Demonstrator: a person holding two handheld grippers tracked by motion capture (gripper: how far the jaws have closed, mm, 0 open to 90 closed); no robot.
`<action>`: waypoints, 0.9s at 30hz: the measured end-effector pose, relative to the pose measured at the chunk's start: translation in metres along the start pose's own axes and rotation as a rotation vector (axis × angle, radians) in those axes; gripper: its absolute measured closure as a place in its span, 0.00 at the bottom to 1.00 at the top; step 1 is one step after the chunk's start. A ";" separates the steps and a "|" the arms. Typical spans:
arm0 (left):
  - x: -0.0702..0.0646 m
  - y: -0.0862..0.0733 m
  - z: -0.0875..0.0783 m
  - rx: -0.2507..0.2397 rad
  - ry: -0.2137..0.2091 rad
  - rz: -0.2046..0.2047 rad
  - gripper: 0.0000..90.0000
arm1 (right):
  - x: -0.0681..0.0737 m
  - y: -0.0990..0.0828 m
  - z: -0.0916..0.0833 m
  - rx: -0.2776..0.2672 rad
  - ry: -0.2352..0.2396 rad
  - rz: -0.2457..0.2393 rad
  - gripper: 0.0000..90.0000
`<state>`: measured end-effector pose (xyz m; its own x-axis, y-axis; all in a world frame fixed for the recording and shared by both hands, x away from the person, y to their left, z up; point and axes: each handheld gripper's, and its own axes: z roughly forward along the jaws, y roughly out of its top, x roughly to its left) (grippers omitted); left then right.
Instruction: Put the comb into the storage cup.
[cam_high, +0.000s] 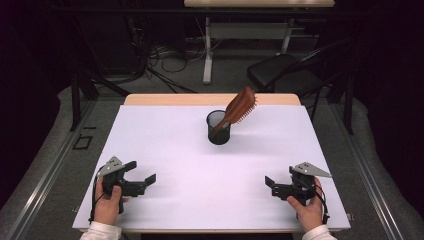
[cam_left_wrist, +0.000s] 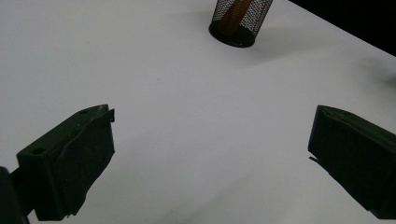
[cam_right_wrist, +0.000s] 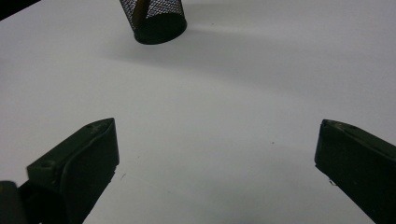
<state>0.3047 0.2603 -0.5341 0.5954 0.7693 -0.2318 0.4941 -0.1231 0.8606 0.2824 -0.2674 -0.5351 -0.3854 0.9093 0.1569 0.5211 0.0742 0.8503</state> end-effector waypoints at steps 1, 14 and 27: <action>0.000 0.000 0.000 0.001 0.000 0.000 0.00 | 0.000 0.000 0.000 -0.001 -0.002 0.000 0.00; -0.001 0.000 0.001 0.002 -0.002 -0.002 0.00 | -0.003 0.000 -0.001 0.007 -0.004 0.012 0.00; 0.001 0.000 0.002 0.005 -0.004 -0.007 0.00 | -0.004 -0.001 -0.001 0.006 -0.009 0.026 0.00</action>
<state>0.3067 0.2596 -0.5348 0.5946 0.7674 -0.2399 0.5012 -0.1205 0.8569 0.2823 -0.2718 -0.5363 -0.3651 0.9145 0.1744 0.5353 0.0529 0.8430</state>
